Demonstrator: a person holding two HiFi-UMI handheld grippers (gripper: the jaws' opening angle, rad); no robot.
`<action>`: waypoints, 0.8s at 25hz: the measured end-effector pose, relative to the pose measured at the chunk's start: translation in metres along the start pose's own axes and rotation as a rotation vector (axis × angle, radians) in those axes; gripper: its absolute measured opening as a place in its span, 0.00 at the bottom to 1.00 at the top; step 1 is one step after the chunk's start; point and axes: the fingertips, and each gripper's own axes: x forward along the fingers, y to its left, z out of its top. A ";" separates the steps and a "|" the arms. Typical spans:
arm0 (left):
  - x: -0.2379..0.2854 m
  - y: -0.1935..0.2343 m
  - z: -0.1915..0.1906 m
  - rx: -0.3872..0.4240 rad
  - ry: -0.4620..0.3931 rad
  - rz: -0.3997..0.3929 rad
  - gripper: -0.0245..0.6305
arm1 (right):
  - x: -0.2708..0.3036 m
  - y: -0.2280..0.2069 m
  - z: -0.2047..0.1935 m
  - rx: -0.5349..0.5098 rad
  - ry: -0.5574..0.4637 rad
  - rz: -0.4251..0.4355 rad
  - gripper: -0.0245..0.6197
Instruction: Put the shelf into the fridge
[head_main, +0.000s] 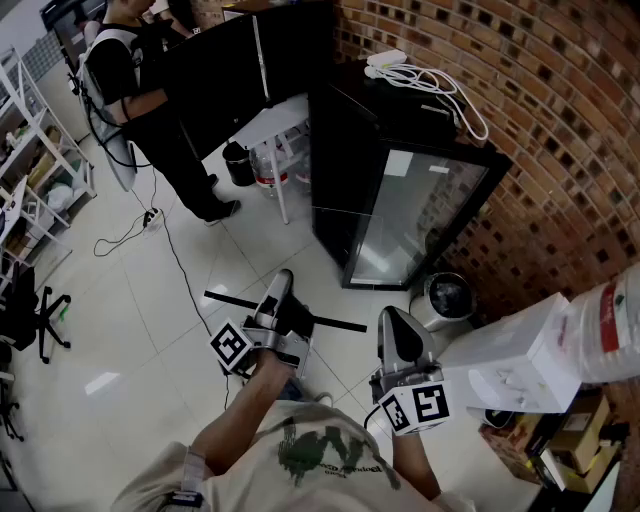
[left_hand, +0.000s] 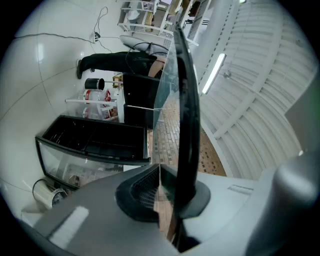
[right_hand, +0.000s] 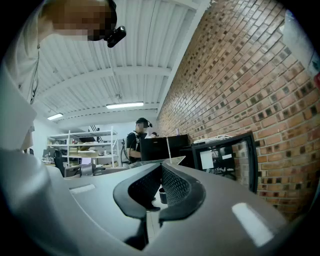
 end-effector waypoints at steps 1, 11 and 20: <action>0.001 0.002 0.001 -0.002 0.000 0.001 0.06 | 0.001 -0.001 -0.001 0.000 0.000 0.000 0.04; 0.038 0.014 0.024 -0.004 0.004 -0.015 0.06 | 0.038 -0.014 -0.007 -0.007 0.008 -0.015 0.04; 0.089 0.031 0.066 -0.007 0.035 -0.018 0.06 | 0.104 -0.021 -0.019 0.000 0.042 -0.031 0.04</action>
